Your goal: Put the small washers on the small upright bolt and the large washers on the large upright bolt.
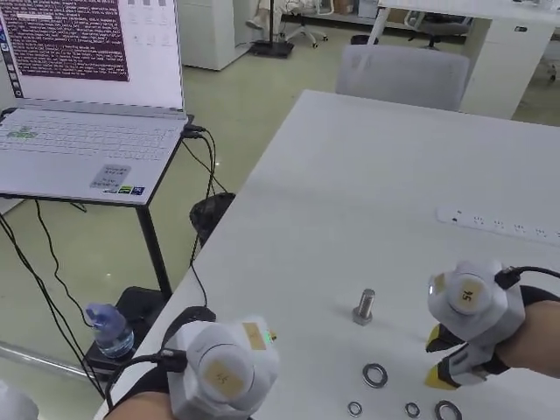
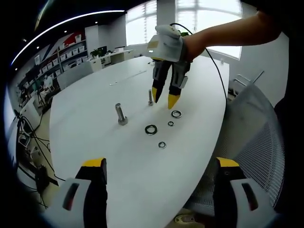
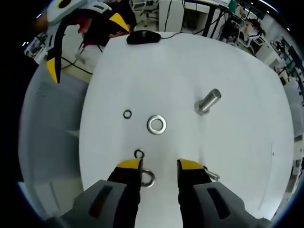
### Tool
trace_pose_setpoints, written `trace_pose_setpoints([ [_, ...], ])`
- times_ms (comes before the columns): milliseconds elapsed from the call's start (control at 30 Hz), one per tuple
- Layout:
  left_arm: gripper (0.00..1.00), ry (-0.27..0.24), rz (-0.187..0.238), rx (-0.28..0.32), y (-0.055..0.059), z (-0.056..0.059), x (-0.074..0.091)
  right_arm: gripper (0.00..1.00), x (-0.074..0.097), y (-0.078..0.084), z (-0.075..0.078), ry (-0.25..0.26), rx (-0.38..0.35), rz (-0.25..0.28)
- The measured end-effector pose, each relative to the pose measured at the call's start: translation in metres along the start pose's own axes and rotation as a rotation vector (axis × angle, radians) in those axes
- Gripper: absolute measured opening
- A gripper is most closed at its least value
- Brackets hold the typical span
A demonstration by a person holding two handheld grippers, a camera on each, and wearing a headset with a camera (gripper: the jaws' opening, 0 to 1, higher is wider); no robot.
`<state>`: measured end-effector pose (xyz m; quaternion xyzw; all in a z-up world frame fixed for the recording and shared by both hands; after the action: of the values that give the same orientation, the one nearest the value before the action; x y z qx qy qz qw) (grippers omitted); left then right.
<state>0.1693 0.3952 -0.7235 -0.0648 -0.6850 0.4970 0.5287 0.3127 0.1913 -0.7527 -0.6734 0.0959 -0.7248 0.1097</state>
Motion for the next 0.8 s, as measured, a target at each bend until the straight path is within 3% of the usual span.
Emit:
trace_pose_setpoints([
  [500,0.91,0.001,-0.012,-0.019,-0.001,0.003,0.002,0.30,-0.001,0.000,-0.030,-0.015,0.014,0.028],
  [800,0.92,-0.010,-0.010,-0.027,-0.003,0.003,0.004,0.30,-0.009,0.001,-0.036,-0.021,0.015,0.032],
])
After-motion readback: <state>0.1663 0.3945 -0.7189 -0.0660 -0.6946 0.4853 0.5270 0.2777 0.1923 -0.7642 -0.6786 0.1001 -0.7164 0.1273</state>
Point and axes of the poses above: the centre of the closed fingertips' face, and the gripper's own axes: x roughly backward along the fingers, z roughly to its right, y roughly out of its underside, the point moved 8 cm from there along x, roughly backward along the fingers, and after that the axes turned 4 degrees about y, right-handed, at the moved point
